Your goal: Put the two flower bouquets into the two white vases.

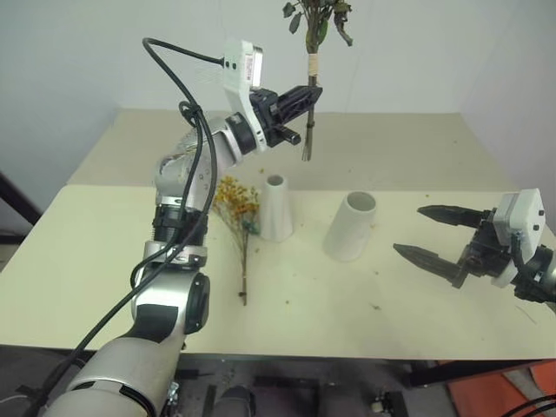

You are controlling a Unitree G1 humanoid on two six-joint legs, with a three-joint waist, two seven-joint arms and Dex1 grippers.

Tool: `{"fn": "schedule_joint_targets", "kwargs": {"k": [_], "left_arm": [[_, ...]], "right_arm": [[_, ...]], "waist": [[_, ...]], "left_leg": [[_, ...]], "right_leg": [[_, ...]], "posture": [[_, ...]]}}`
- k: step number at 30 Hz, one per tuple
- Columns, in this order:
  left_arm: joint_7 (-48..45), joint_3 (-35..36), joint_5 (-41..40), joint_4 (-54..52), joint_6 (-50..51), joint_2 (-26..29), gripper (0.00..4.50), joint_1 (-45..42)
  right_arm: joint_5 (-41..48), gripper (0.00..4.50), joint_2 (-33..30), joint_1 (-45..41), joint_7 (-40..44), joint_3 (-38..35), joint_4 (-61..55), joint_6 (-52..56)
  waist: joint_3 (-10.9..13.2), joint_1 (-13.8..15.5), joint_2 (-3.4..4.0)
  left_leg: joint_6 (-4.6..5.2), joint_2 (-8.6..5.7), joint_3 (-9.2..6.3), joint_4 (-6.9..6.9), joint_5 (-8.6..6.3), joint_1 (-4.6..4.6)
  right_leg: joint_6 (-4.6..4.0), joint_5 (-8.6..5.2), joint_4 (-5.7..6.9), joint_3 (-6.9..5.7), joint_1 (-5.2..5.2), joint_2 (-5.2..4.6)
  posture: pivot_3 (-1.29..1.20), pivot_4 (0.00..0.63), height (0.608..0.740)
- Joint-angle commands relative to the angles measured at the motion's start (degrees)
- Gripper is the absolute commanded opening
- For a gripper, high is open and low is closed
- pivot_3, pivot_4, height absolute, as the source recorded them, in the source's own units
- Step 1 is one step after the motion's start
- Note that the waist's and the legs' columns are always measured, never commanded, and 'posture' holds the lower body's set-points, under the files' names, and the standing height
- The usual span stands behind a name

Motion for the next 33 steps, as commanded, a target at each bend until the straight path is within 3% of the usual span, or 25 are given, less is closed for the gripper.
{"fn": "schedule_joint_targets", "kwargs": {"k": [1, 16, 33], "left_arm": [[-3.9, -0.9, -0.8, 0.9, -3.5, -2.1, 0.03, -2.5], [-12.2, -5.1, 1.1, 6.7, -8.6, -9.3, 0.03, -1.3], [-13.9, -6.2, 5.7, 15.9, -17.5, -12.2, 0.03, -1.5]], "right_arm": [[1.3, 4.50, 0.2, 0.3, -1.1, -2.9, -2.3, -0.1], [2.1, 4.50, 0.4, 4.0, -3.4, -6.0, -5.0, 0.6], [5.1, 4.50, -0.1, 4.9, -5.7, -8.8, -5.4, 3.5]], "waist": [[0.0, 0.0, 0.00], [0.0, 0.0, -0.01], [0.0, 0.0, 0.00]], "left_leg": [[0.00, 0.00, 0.00, 0.00, 0.00, 0.00], [0.01, 0.00, 0.01, 0.00, 0.00, 0.01], [0.01, 0.00, 0.02, 0.00, 0.00, 0.03]], "right_leg": [[0.00, 0.00, -0.01, 0.00, 0.01, 0.00], [0.01, 0.00, -0.02, 0.01, 0.04, 0.02], [0.02, -0.01, -0.03, 0.01, 0.06, 0.03]], "posture": [[0.00, 0.150, 0.740], [0.00, 0.150, 0.740], [0.00, 0.150, 0.740]]}}
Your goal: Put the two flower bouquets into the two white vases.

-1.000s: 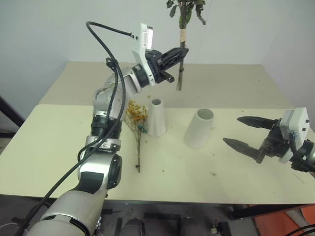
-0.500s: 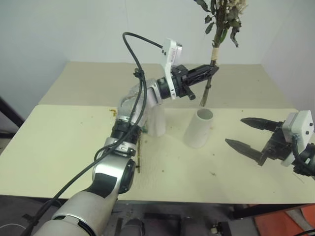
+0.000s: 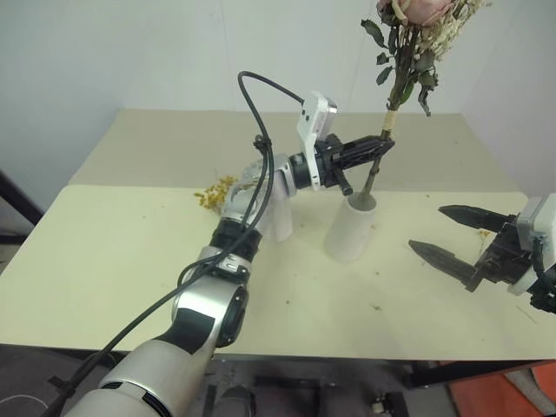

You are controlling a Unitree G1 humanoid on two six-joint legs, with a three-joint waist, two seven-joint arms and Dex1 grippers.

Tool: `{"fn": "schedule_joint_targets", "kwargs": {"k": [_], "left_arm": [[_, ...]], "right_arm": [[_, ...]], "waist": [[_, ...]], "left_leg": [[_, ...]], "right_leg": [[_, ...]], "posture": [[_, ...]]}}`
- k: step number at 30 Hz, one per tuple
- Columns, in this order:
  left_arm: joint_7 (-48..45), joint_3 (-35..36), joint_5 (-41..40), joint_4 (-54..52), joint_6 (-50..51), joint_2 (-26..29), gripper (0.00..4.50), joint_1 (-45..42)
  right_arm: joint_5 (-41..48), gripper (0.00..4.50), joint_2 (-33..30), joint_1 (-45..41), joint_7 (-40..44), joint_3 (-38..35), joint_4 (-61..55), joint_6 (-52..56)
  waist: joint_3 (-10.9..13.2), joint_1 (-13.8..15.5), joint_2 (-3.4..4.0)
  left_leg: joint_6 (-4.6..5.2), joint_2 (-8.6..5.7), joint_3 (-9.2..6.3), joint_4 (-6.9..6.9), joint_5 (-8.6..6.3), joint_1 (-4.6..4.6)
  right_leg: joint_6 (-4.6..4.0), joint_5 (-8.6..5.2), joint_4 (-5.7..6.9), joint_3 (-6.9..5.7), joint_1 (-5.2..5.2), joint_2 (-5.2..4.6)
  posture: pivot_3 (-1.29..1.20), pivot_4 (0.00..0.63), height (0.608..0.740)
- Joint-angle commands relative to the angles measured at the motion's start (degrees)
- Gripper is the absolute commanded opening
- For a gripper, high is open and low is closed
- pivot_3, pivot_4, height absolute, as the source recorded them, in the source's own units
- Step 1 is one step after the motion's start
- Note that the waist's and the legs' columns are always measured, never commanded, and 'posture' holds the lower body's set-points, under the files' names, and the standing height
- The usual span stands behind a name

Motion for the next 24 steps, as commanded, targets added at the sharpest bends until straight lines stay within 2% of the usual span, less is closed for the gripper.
{"fn": "schedule_joint_targets", "kwargs": {"k": [1, 24], "left_arm": [[-0.2, 0.4, 0.4, 0.5, -2.8, -0.9, 0.03, -1.3], [-0.9, -0.5, 5.1, 4.4, -9.6, -2.1, 0.03, 1.0]], "right_arm": [[1.7, 4.50, -0.6, -0.5, -1.0, -2.5, -1.4, 1.3], [3.3, 4.50, -1.0, -0.5, -2.5, -3.8, -2.1, 4.2]], "waist": [[0.0, 0.0, 0.00], [0.0, 0.0, 0.00]], "left_leg": [[0.00, 0.00, 0.00, 0.00, 0.00, 0.00], [0.00, 0.00, 0.00, 0.00, 0.00, 0.00]], "right_leg": [[0.00, 0.00, 0.00, 0.00, 0.00, 0.00], [0.00, 0.00, 0.00, 0.00, 0.00, 0.00]], "posture": [[0.00, 0.150, 0.740], [0.00, 0.150, 0.740]]}}
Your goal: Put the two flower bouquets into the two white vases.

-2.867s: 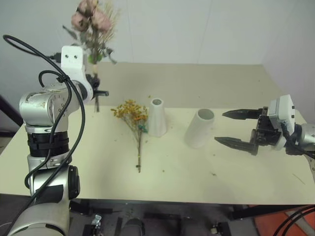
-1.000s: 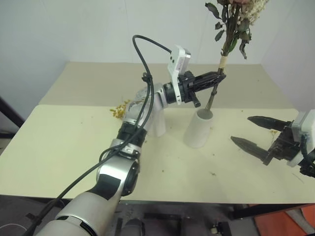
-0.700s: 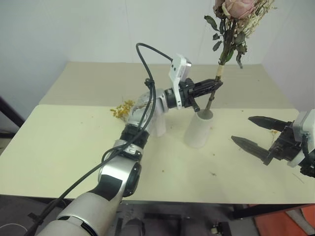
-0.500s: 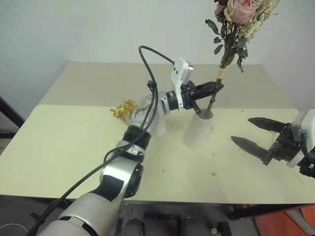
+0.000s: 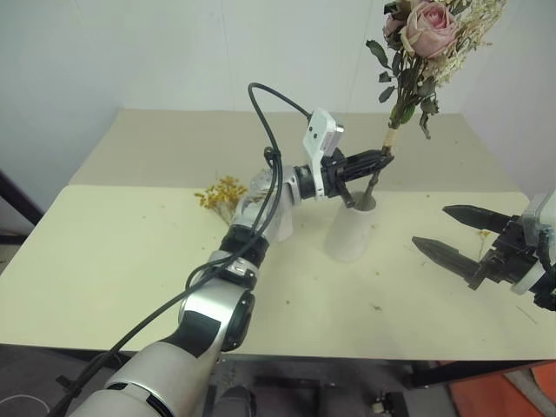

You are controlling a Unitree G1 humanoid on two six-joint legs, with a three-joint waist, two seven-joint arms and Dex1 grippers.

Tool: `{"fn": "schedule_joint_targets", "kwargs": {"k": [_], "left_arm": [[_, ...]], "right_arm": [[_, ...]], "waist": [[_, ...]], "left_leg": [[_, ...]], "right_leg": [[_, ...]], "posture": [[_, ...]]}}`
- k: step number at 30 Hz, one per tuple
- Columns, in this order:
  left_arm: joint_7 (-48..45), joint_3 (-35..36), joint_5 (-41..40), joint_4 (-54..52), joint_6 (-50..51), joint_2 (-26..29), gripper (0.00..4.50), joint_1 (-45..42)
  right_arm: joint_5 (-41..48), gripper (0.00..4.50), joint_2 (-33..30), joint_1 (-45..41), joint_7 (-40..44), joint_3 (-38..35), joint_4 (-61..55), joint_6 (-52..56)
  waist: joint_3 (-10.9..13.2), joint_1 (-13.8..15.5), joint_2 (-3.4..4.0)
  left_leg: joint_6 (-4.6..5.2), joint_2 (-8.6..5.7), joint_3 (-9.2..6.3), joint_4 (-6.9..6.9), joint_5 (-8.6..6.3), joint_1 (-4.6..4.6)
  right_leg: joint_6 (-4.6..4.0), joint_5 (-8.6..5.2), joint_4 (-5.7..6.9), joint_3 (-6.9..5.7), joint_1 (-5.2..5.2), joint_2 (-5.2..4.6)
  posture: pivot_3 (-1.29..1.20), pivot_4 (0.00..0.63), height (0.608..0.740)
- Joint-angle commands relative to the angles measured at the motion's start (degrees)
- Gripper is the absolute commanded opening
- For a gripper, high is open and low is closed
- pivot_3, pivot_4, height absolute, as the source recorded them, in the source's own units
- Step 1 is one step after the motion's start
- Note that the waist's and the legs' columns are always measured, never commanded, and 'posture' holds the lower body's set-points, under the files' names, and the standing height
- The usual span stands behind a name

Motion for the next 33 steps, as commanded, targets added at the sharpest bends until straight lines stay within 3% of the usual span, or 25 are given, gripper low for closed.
{"fn": "schedule_joint_targets", "kwargs": {"k": [1, 27, 33], "left_arm": [[-0.4, -0.2, 0.5, -0.4, -1.7, -0.2, 0.03, 0.0], [0.1, -2.3, 1.9, -4.8, 0.1, 0.8, 0.03, 5.9], [-0.1, -2.2, 1.6, -6.2, 1.3, 1.2, 1.87, 6.1]], "right_arm": [[0.7, 4.50, -0.6, -0.4, -0.1, -2.2, -1.5, -0.4], [0.3, 4.50, -0.2, -0.7, -0.1, -1.6, -1.3, -1.1], [0.1, 4.50, 0.0, -0.8, -0.1, -1.4, -1.3, -1.3]], "waist": [[0.0, 0.0, 0.00], [0.0, 0.0, 0.01], [0.0, 0.0, 0.01]], "left_leg": [[0.00, 0.00, 0.00, 0.00, 0.00, 0.00], [0.00, 0.00, 0.00, 0.00, 0.00, 0.01], [0.00, 0.00, 0.00, 0.00, 0.00, 0.01]], "right_leg": [[0.00, 0.00, 0.00, 0.00, 0.00, 0.00], [0.00, 0.00, 0.01, 0.00, 0.00, 0.00], [0.00, 0.00, 0.01, 0.00, 0.00, 0.00]], "posture": [[0.00, 0.150, 0.740], [0.00, 0.150, 0.740], [0.00, 0.150, 0.740]]}}
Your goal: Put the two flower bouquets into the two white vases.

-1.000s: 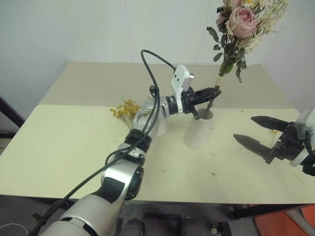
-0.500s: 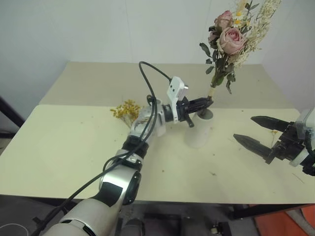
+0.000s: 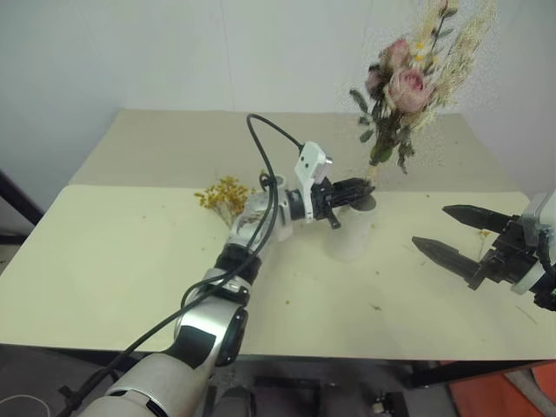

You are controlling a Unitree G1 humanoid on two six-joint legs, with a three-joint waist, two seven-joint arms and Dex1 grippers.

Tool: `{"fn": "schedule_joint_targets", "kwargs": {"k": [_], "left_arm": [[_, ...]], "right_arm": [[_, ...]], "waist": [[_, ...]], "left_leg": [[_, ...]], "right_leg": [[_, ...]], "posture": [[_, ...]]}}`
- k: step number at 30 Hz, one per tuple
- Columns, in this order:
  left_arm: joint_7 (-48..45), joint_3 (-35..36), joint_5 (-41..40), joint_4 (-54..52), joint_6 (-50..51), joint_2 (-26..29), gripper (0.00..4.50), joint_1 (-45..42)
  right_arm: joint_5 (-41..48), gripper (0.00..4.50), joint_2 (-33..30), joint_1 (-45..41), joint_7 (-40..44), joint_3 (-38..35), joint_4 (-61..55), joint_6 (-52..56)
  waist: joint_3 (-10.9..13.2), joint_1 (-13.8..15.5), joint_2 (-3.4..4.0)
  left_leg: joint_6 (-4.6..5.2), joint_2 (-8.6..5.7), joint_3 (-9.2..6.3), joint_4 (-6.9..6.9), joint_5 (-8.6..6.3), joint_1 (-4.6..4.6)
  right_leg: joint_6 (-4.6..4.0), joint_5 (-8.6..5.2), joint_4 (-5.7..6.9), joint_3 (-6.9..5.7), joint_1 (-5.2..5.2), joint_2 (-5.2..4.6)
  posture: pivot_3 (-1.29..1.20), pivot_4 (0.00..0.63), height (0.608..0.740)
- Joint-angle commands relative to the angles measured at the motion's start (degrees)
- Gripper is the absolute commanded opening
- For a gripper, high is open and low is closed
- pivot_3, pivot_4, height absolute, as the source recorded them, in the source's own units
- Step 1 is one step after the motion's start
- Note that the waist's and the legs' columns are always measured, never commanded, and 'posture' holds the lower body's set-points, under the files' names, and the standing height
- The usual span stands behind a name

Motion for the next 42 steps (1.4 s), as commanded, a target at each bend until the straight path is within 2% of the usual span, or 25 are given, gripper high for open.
{"fn": "schedule_joint_targets", "kwargs": {"k": [1, 8, 9, 12, 18, 26, 30, 38, 42], "left_arm": [[-0.5, 0.0, -0.7, -3.5, 0.6, 0.3, 2.13, -0.6], [-1.6, -0.3, -1.6, -10.2, 4.2, 2.6, 4.34, 2.2], [-1.7, -0.4, -1.6, -11.4, 4.7, 2.9, 4.49, 2.6], [-2.5, -0.5, -2.2, -16.9, 7.7, 5.5, 4.49, 5.2], [-5.2, 0.3, -6.6, -31.7, 19.1, 15.2, 4.49, 10.1], [1.0, 4.9, -13.0, -46.6, 39.6, 28.8, 4.49, 13.2], [2.8, 5.3, -17.4, -52.6, 53.5, 36.1, 4.49, 13.6], [7.8, -1.1, -20.3, -57.8, 77.6, 47.1, 4.49, 11.5], [14.5, -8.7, -18.1, -55.9, 85.3, 47.2, 4.49, 8.8]], "right_arm": [[0.2, 4.50, 0.0, -0.8, -0.1, -1.3, -1.2, -1.3], [-0.1, 4.50, 0.1, -1.0, 0.0, -1.0, -0.9, -1.6], [-0.1, 4.50, 0.1, -1.0, 0.0, -0.9, -0.9, -1.6], [-0.1, 4.50, 0.1, -1.0, 0.1, -0.8, -0.9, -1.6], [0.7, 4.50, -0.4, -0.1, 0.7, -1.3, -2.3, -0.9], [1.6, 4.50, -2.3, 0.6, 4.2, 0.2, -3.9, 0.1], [1.8, 4.50, -3.6, -1.0, 5.6, 1.6, -3.0, 0.3], [0.8, 4.50, -4.9, -4.9, 7.9, 5.0, 0.1, -0.1], [0.5, 4.50, -5.0, -6.5, 8.3, 6.5, 1.1, -0.2]], "waist": [[0.0, 0.0, 0.00], [0.0, -0.1, 0.01], [0.0, -0.1, 0.02], [0.0, -0.1, 0.03], [0.0, -0.2, 0.05], [0.0, -0.2, 0.08], [0.0, -0.3, 0.08], [0.0, -0.3, 0.08], [0.0, -0.1, 0.07]], "left_leg": [[0.00, 0.00, 0.00, 0.00, 0.00, 0.00], [0.00, 0.01, 0.00, 0.00, 0.00, 0.01], [0.00, 0.01, 0.00, 0.00, 0.00, 0.01], [0.00, 0.00, 0.00, 0.00, 0.00, 0.02], [0.00, 0.04, -0.01, -0.01, 0.00, 0.08], [0.00, 0.05, -0.02, 0.00, 0.00, 0.07], [0.00, 0.07, -0.02, 0.00, 0.00, 0.11], [0.01, 0.08, -0.02, -0.01, 0.00, 0.11], [0.00, 0.06, -0.02, 0.00, 0.00, 0.09]], "right_leg": [[0.00, 0.00, 0.00, 0.00, 0.00, 0.00], [0.00, 0.00, 0.01, 0.00, 0.00, 0.00], [0.00, 0.00, 0.02, 0.00, 0.00, 0.00], [0.00, 0.00, 0.02, 0.00, 0.01, 0.00], [-0.01, 0.00, 0.06, 0.01, 0.02, 0.02], [0.00, 0.00, 0.04, 0.01, 0.02, 0.01], [0.00, 0.00, 0.06, 0.01, 0.03, 0.03], [0.01, -0.01, 0.06, 0.00, 0.03, 0.03], [0.01, -0.01, 0.04, 0.00, 0.04, 0.03]], "posture": [[0.00, 0.150, 0.740], [0.00, 0.150, 0.740], [0.00, 0.150, 0.740], [0.00, 0.150, 0.740], [0.00, 0.150, 0.740], [0.00, 0.150, 0.740], [0.00, 0.150, 0.740], [0.00, 0.150, 0.740], [0.00, 0.150, 0.740]]}}
